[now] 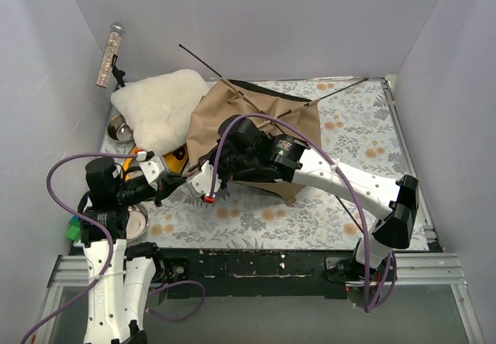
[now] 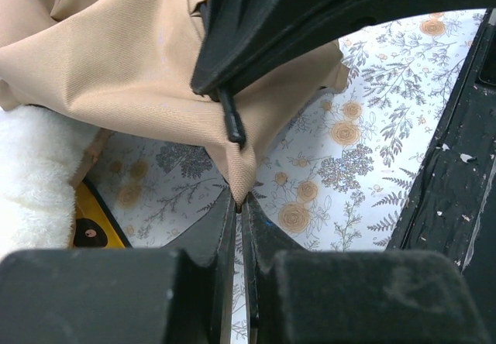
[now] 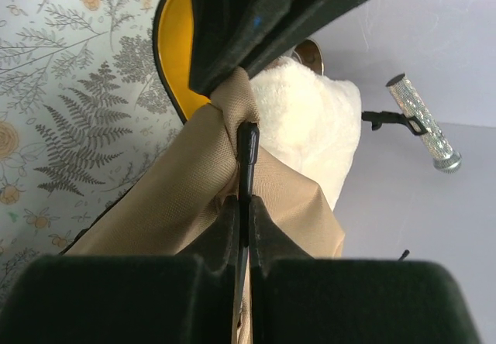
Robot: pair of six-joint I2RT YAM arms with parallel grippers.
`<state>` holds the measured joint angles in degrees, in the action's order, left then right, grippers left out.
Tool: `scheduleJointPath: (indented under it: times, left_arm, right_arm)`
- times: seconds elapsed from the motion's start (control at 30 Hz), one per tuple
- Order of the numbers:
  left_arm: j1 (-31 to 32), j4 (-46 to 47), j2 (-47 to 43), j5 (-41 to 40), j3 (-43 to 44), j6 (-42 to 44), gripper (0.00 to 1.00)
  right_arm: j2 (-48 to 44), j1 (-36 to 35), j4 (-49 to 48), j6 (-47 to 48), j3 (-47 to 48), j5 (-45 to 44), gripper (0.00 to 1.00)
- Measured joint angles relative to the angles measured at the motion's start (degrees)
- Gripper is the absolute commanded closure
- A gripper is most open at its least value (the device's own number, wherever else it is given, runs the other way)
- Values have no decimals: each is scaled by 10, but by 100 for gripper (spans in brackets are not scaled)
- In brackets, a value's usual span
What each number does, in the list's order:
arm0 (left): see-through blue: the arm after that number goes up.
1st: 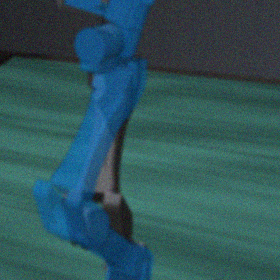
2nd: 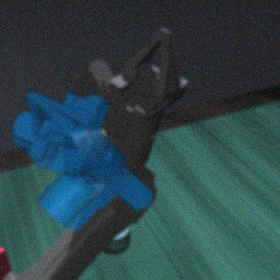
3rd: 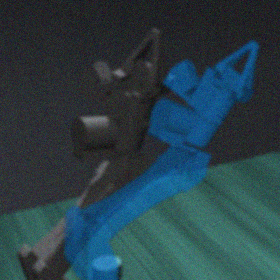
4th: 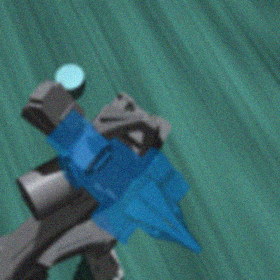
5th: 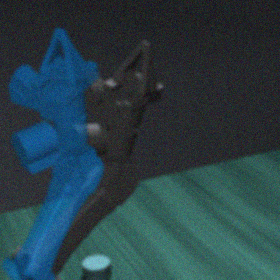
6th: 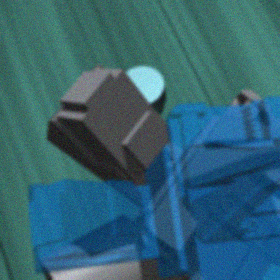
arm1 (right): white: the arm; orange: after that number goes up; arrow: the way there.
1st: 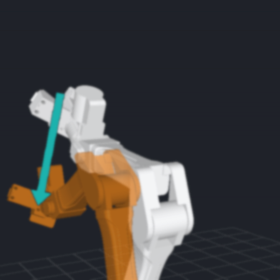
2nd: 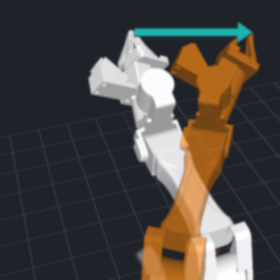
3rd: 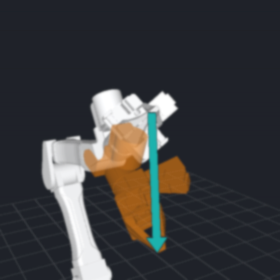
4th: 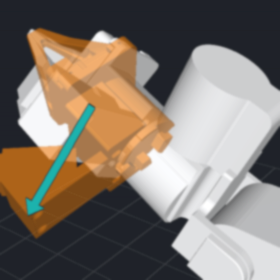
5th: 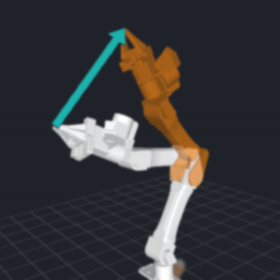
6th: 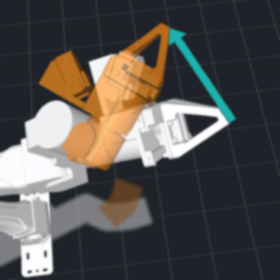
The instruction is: Set up the pet tent
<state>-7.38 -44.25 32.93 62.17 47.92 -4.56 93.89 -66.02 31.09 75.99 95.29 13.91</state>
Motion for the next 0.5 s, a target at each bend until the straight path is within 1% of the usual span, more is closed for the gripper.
scheduleJointPath:
  times: [0.27, 0.5]
  left_arm:
    - [0, -7, 0, 14, 7, 28, 100]
    - [0, -8, 10, 17, 7, 32, 100]
  right_arm:
    - [10, -8, -7, -18, 13, -53, 99]
    - [0, -12, -24, 10, -18, -63, 99]
